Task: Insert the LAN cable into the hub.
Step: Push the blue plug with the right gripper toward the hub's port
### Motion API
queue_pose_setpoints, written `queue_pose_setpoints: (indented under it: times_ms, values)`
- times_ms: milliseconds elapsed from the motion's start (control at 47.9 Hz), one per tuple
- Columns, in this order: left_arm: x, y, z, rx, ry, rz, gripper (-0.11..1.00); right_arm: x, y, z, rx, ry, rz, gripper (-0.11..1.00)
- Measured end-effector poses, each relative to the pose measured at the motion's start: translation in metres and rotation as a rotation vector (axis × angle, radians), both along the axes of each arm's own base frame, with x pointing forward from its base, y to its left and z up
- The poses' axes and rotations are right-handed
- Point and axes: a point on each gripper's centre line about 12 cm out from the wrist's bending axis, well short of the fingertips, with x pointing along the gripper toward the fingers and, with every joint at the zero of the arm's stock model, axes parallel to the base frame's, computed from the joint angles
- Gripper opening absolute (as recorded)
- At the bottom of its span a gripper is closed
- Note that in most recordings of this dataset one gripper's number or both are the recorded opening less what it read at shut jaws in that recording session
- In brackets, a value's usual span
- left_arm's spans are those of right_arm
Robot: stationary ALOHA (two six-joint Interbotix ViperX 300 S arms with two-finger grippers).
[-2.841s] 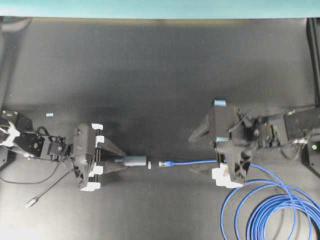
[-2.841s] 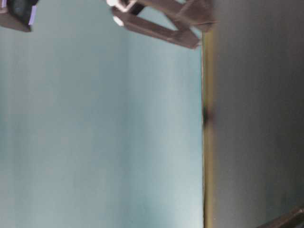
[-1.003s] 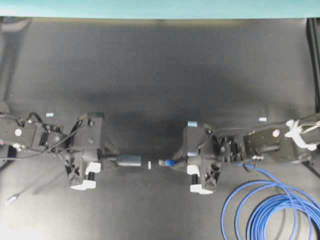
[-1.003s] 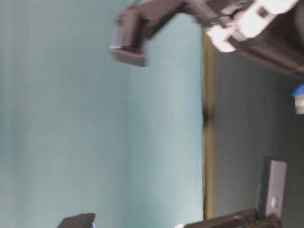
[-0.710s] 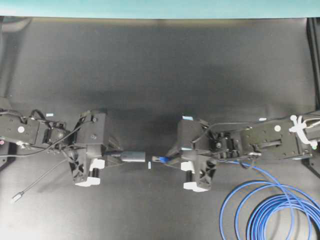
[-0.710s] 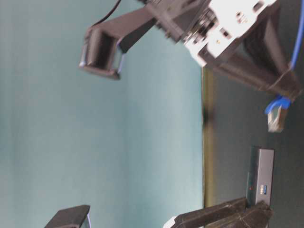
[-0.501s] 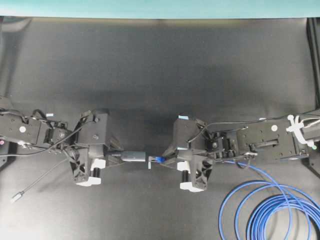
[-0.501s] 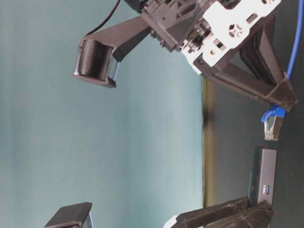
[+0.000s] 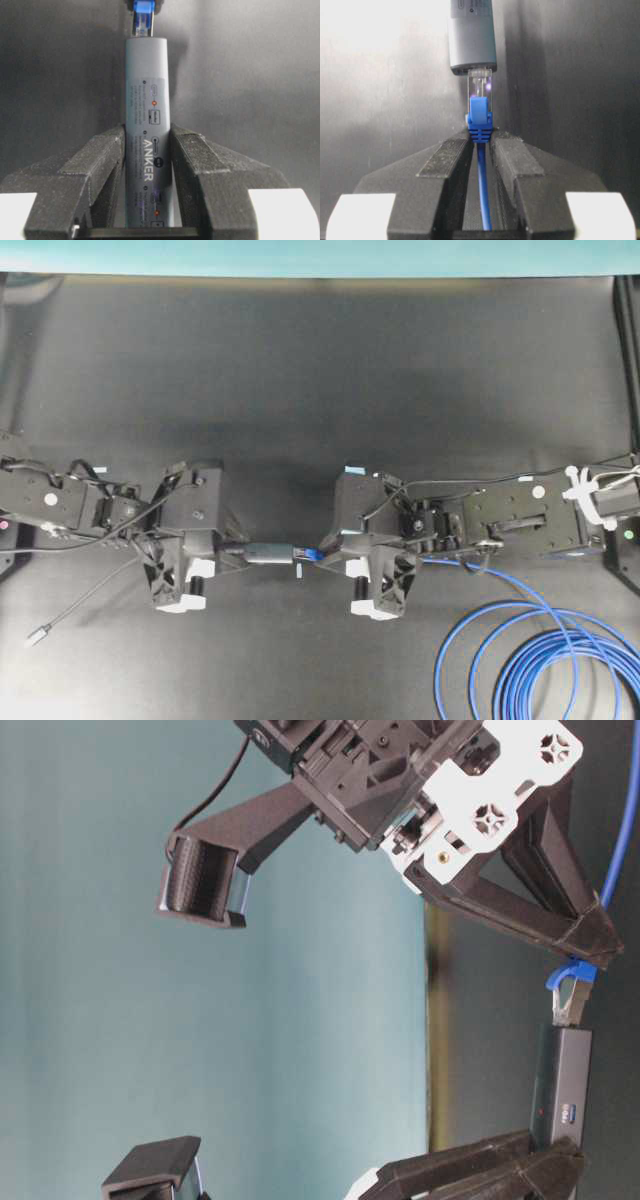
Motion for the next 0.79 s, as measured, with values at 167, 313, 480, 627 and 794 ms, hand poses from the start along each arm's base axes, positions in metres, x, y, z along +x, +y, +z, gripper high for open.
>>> queue_pose_setpoints:
  times_ms: [167, 313, 480, 627, 794]
  values:
    - [0.0, 0.0, 0.0, 0.001, 0.005, 0.0, 0.28, 0.0, 0.001, 0.0, -0.002, 0.009, 0.003, 0.11]
    - [0.002, 0.0, -0.002, 0.003, 0.024, 0.001, 0.28, 0.002, 0.001, 0.0, -0.007, 0.027, 0.007, 0.11]
    - [0.005, 0.0, -0.001, 0.024, 0.036, -0.011, 0.28, 0.005, 0.004, -0.001, -0.021, 0.057, 0.022, 0.11]
    - [0.009, -0.002, 0.0, 0.034, 0.043, -0.02, 0.28, 0.005, 0.006, -0.001, -0.027, 0.069, 0.033, 0.11]
    - [0.013, -0.001, 0.0, 0.04, 0.062, -0.02, 0.28, 0.005, 0.008, -0.002, -0.034, 0.088, 0.042, 0.11]
